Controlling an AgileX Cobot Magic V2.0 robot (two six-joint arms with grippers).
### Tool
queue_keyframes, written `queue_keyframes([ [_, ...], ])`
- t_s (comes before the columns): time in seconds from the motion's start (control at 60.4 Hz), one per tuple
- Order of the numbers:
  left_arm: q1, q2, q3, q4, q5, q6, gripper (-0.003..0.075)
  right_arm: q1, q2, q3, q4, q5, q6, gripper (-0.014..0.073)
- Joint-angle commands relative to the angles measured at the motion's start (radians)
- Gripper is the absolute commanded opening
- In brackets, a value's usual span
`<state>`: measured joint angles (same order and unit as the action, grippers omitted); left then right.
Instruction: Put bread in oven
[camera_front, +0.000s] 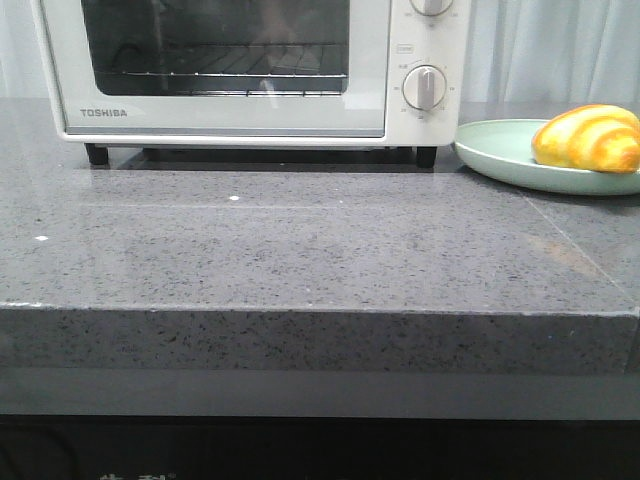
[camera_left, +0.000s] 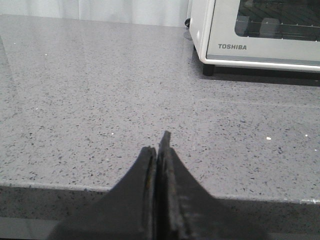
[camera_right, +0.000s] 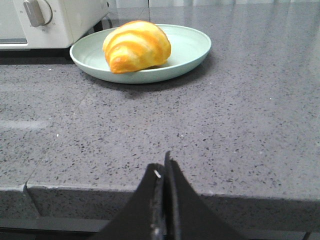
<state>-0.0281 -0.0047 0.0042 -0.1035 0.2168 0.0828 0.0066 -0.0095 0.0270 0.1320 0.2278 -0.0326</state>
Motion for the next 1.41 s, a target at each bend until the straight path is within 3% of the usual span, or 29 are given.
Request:
queue_keyframes([
  [0.0, 0.001, -0.017, 0.006, -0.002, -0.087, -0.006, -0.0020, -0.003, -0.024, -0.006, -0.010, -0.070, -0.001, -0.0069],
  [1.208, 0.001, -0.017, 0.006, -0.002, -0.089, -0.006, -0.0020, -0.003, -0.024, -0.006, -0.010, -0.070, -0.001, -0.0069],
  [1.39, 0.001, -0.017, 0.006, -0.039, -0.151, -0.006, -0.0020, -0.003, -0.024, -0.008, 0.000, -0.089, -0.001, -0.0069],
])
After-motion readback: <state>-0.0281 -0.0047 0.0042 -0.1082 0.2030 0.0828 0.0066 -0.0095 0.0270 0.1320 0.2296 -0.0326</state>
